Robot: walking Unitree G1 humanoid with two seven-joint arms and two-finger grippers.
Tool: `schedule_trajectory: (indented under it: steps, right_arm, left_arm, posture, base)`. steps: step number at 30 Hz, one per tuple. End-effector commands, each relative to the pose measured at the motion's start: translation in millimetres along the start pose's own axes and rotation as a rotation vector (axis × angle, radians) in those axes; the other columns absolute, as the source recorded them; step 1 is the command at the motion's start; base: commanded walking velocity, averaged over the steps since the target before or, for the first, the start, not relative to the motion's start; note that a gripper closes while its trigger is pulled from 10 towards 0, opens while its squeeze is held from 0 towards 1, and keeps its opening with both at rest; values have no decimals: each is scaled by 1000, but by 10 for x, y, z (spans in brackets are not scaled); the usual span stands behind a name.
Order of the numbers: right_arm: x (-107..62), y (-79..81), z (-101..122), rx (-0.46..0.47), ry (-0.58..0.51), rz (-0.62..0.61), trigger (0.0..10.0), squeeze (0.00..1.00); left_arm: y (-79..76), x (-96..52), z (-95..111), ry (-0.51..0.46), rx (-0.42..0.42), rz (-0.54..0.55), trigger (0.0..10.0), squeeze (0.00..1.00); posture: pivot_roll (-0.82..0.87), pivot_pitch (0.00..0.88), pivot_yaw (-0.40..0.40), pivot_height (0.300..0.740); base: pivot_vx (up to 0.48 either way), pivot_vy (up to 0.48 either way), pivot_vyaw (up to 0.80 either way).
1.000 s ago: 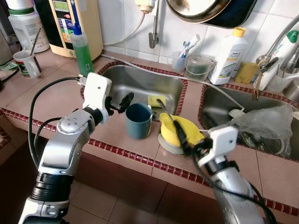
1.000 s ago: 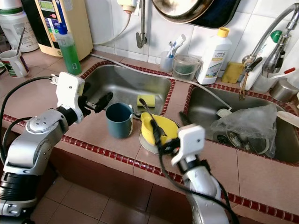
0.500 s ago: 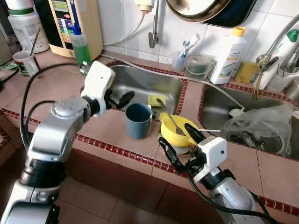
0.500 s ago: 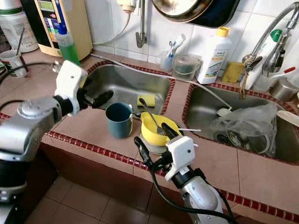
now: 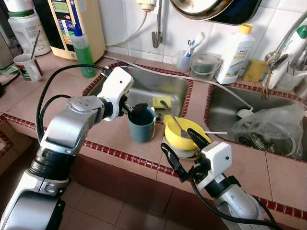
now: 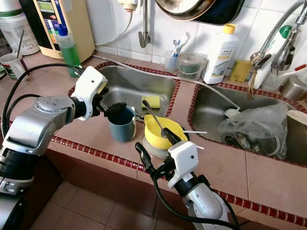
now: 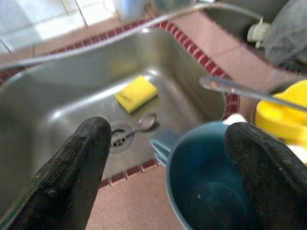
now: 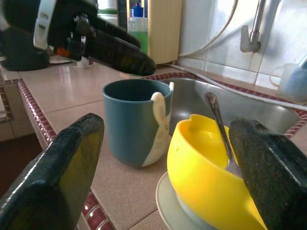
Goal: Kitchen organization
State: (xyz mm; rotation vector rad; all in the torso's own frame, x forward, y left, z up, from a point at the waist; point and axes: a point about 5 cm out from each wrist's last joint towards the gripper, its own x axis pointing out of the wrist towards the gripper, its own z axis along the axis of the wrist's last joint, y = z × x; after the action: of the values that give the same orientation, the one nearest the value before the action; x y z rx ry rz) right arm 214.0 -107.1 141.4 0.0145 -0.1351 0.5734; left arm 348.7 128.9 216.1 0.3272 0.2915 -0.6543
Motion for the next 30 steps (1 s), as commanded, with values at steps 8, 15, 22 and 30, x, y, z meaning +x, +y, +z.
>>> schedule_trajectory:
  steps: [8,15,22,30]
  right_arm:
    - [-14,34,50,-1,-20,-21,10000,0]
    - [-10,27,39,-3,-18,-25,10000,0]
    - [7,46,30,0,-19,-20,10000,0]
    - [9,30,25,-2,-19,-32,10000,0]
  left_arm:
    - [35,104,-95,102,-74,15,10000,0]
    - [70,104,-138,169,-85,32,10000,0]
    - [82,86,-94,182,-68,18,10000,0]
    - [47,67,-57,186,-31,-39,0,0]
  posture:
    - [-25,0,37,740]
    - [-19,0,37,740]
    - [-11,0,40,740]
    - [-10,7,48,740]
  base:
    - [0,0,0]
    - [0,0,0]
    - [0,0,0]
    - [0,0,0]
